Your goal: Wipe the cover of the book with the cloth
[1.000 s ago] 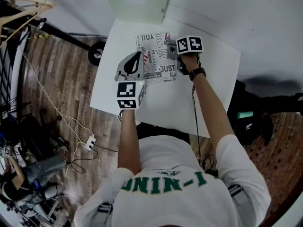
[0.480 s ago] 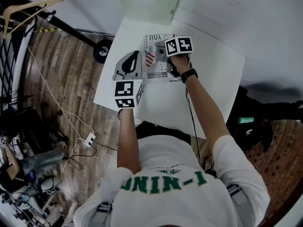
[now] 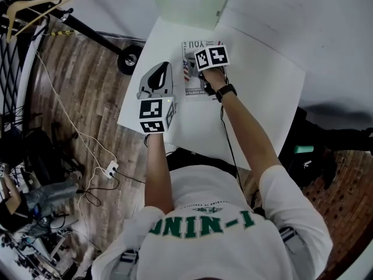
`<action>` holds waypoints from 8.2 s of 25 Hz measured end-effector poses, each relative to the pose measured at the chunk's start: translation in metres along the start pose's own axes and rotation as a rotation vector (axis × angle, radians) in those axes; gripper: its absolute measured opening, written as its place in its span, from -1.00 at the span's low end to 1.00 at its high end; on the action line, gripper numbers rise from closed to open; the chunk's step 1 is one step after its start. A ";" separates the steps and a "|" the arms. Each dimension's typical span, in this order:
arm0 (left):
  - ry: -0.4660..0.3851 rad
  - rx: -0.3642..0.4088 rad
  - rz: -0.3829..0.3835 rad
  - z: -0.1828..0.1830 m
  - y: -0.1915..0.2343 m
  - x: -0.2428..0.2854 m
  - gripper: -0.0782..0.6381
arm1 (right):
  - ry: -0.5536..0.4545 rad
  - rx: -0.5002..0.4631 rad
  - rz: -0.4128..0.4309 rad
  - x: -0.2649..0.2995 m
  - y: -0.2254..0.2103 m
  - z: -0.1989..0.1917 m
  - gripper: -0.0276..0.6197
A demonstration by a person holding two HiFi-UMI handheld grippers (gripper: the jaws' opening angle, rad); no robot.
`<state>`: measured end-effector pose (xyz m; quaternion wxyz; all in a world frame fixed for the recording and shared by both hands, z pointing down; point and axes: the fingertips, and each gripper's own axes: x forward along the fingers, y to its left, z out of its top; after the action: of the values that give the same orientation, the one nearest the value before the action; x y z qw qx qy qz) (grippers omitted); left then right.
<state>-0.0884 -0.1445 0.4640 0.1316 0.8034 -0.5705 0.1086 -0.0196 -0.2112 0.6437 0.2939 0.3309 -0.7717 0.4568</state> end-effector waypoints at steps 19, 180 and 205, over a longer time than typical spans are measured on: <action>-0.021 0.016 -0.074 0.007 -0.033 0.017 -0.74 | -0.088 0.133 -0.160 -0.078 -0.103 -0.004 -0.81; -0.023 0.037 -0.014 0.011 -0.016 -0.019 -0.74 | -0.042 -0.111 -0.065 -0.069 0.012 -0.132 -0.82; -0.043 0.096 -0.058 0.083 -0.043 -0.059 -0.74 | -0.633 -0.096 -0.179 -0.246 0.048 -0.012 -0.81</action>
<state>-0.0652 -0.1066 0.3628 0.0835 0.8272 -0.5437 0.1147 0.0944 -0.1236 0.4374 0.0939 0.5088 -0.8131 0.2669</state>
